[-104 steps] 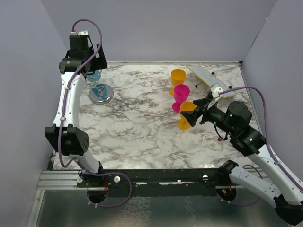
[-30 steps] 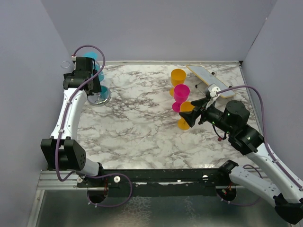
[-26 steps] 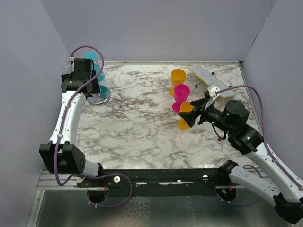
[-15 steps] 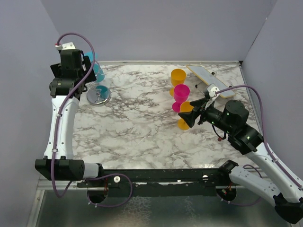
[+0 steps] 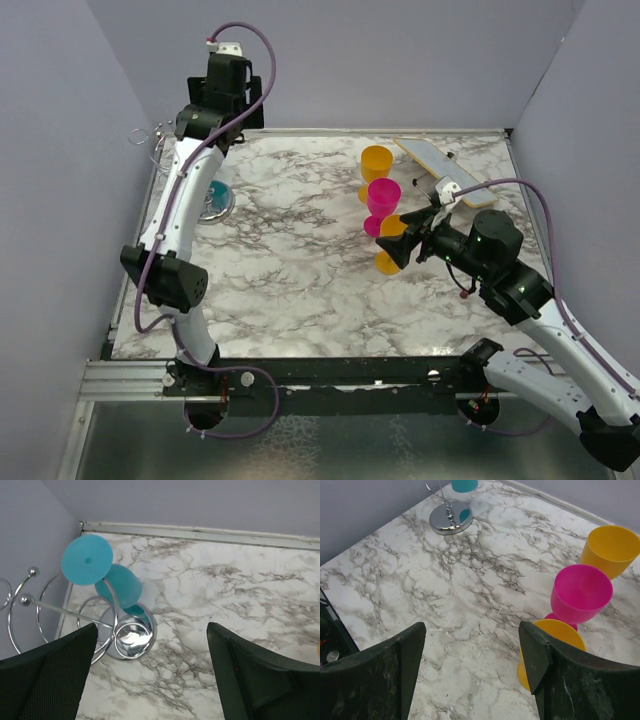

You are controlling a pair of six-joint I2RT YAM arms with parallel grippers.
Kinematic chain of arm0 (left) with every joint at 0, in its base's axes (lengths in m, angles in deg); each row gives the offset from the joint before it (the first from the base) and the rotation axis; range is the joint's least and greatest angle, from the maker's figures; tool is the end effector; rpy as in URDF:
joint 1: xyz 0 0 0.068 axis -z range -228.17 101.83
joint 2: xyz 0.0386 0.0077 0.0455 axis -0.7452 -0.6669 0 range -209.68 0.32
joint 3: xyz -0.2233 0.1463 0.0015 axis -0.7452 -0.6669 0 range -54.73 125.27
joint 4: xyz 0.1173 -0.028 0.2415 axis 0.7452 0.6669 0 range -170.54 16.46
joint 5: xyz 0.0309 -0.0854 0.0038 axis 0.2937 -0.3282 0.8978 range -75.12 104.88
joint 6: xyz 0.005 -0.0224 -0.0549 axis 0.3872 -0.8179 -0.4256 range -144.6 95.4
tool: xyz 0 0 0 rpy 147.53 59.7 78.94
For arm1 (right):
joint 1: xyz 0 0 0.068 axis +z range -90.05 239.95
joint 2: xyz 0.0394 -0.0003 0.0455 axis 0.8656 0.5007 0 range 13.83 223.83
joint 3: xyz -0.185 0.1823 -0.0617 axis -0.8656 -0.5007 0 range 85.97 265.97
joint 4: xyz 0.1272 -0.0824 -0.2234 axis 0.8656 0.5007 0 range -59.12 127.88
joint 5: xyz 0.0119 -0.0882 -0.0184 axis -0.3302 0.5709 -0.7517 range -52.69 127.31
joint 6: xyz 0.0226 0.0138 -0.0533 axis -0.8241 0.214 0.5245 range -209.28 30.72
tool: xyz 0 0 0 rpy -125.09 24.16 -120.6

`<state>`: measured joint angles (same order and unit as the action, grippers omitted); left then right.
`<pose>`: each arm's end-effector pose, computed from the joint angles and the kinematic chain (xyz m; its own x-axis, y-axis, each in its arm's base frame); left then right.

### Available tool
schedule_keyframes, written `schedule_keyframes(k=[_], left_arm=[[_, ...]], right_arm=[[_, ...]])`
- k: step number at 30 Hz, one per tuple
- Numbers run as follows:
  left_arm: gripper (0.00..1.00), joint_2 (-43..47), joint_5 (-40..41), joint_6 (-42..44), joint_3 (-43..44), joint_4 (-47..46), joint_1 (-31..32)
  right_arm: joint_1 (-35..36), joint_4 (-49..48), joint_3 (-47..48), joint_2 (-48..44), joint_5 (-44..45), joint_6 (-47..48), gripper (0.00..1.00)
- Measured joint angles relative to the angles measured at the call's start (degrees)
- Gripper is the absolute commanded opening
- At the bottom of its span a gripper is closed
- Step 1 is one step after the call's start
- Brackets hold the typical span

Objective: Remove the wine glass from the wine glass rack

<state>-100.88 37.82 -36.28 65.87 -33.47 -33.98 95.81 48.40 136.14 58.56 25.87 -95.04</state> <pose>0.3832 -0.0795 0.4545 -0.4189 -0.0863 -0.9039 -0.1976 0.9803 -0.0021 0.1554 0.1231 0.3543 -0.2423 -0.0536 -0.9687 -0.7106 0.6896 0.1396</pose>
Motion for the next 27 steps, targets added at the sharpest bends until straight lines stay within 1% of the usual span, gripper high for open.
schedule_keyframes(k=[5,9,12,14,18,27], left_arm=[[0.90,-10.23,8.33,7.65,10.25,1.03,2.64],[0.87,-14.49,15.10,12.41,12.41,0.92,3.02],[0.82,-17.00,18.67,14.51,12.50,0.28,2.64],[0.80,-18.32,19.69,15.19,12.41,-0.63,2.08],[0.79,-18.91,20.11,16.63,10.86,-3.89,0.28],[0.77,-19.15,20.92,22.77,7.63,-13.75,-2.16]], right_arm=[[0.00,0.00,0.00,0.52,0.00,0.00,0.76],[0.00,0.00,0.00,1.03,0.00,0.00,0.76],[0.00,0.00,0.00,1.16,0.02,0.02,0.76],[0.00,0.02,0.00,1.16,0.02,0.00,0.76],[0.00,0.02,0.00,1.09,0.02,0.02,0.76],[0.00,0.00,0.00,0.83,0.00,0.00,0.76]])
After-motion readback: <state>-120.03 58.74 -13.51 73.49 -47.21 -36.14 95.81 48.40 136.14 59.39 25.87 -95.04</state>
